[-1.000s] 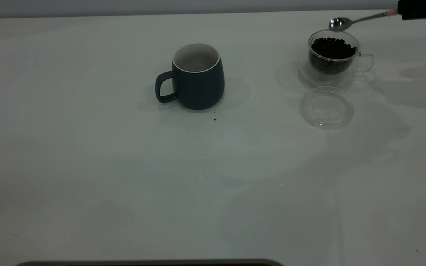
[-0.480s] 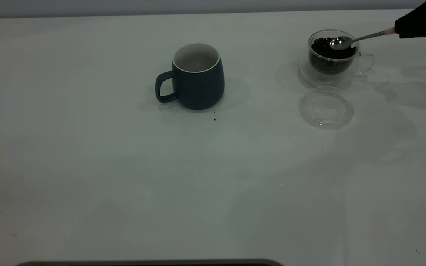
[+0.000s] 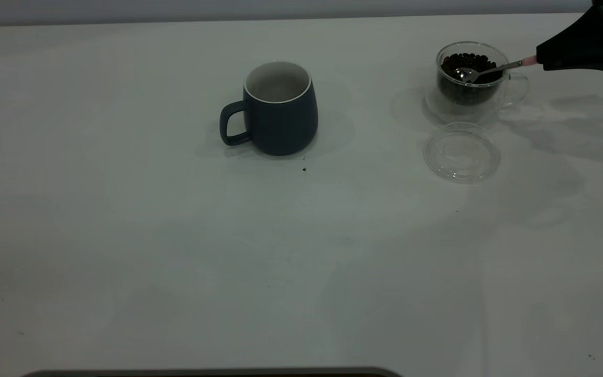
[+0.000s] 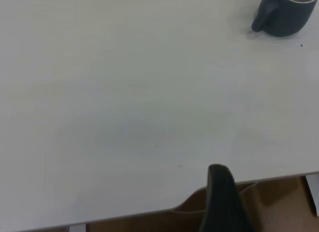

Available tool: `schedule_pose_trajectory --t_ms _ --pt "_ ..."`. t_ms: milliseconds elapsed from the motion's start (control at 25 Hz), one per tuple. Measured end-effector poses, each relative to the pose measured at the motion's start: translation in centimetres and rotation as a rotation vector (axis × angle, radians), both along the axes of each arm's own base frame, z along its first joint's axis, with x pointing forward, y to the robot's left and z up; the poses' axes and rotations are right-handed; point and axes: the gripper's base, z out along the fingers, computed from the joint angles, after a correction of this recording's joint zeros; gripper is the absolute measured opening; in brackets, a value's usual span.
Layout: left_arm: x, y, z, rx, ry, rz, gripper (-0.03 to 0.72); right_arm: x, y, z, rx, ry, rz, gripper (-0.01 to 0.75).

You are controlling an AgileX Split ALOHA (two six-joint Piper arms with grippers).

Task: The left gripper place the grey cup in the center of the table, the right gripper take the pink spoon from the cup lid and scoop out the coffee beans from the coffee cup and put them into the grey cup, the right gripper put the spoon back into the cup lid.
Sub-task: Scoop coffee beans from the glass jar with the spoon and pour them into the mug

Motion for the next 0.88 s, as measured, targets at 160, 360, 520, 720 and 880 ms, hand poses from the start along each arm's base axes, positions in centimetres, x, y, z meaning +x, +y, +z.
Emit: schedule_pose_trajectory --t_ms 160,360,520,720,880 --pt "0.00 0.00 0.00 -0.001 0.000 0.001 0.516 -0.17 0.11 -0.54 0.030 0.045 -0.019 0.099" --pt "0.00 0.00 0.00 -0.001 0.000 0.001 0.516 -0.34 0.23 -0.95 0.072 0.106 -0.055 0.099" --pt "0.00 0.00 0.00 -0.001 0.000 0.001 0.516 -0.42 0.33 -1.05 0.110 0.152 -0.083 0.099" --pt "0.00 0.00 0.00 -0.001 0.000 0.001 0.516 -0.50 0.48 -0.93 0.147 0.187 -0.100 0.099" --pt "0.00 0.00 0.00 -0.001 0.000 0.001 0.516 -0.56 0.21 -0.89 0.164 0.205 -0.119 0.099"
